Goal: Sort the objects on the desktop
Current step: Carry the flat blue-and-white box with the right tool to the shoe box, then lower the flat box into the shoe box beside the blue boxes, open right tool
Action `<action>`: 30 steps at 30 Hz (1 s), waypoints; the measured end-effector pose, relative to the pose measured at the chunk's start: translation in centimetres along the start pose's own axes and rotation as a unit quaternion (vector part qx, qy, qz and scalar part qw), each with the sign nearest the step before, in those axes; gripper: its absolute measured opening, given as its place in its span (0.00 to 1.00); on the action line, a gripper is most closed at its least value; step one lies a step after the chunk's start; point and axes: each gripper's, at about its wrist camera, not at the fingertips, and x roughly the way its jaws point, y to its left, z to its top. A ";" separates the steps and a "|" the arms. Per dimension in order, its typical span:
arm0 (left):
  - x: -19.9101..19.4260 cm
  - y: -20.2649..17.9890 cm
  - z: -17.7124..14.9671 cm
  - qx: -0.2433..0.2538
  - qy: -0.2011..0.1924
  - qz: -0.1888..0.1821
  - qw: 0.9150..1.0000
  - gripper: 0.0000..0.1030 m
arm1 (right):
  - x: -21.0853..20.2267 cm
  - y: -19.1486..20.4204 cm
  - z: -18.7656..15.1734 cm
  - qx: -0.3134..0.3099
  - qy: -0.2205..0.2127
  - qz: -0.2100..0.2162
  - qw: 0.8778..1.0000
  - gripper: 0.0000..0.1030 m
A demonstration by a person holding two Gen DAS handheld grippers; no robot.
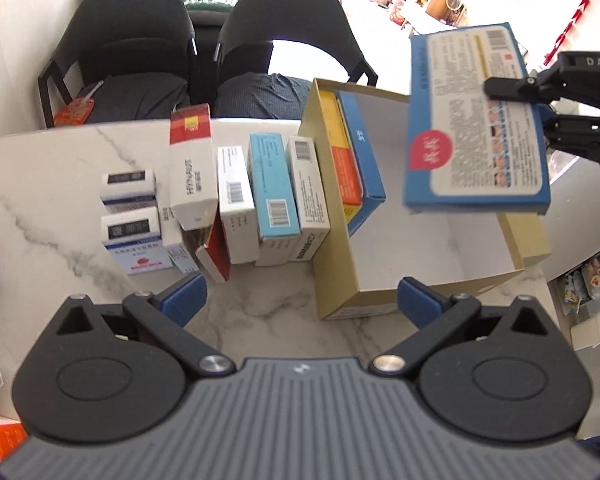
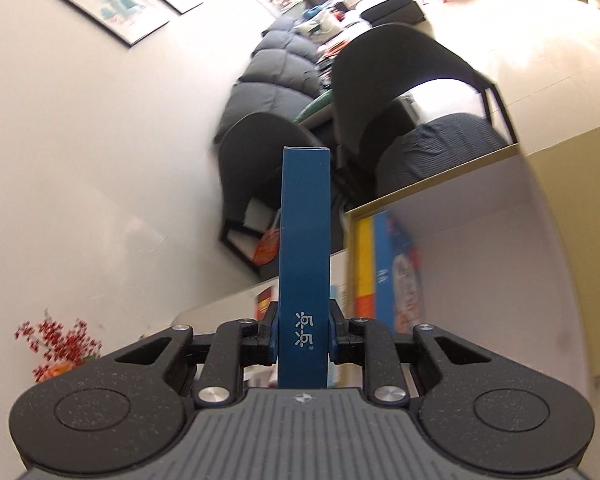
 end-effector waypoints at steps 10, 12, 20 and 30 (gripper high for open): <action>1.5 -0.4 -0.1 -0.026 0.011 0.000 1.000 1.00 | 1.6 -5.5 0.1 0.037 0.006 -0.047 0.998 0.24; 1.9 -0.8 0.2 -0.026 0.010 -0.003 1.000 1.00 | 2.3 -5.9 -0.1 0.037 0.011 -0.051 0.998 0.24; 4.0 -2.6 0.4 -0.023 0.009 -0.017 1.000 1.00 | 6.0 -6.2 -0.3 0.006 0.040 -0.074 0.996 0.24; 5.0 -3.7 0.1 -0.060 0.017 -0.005 0.998 1.00 | 11.8 -7.0 1.0 -0.028 0.081 -0.090 0.992 0.24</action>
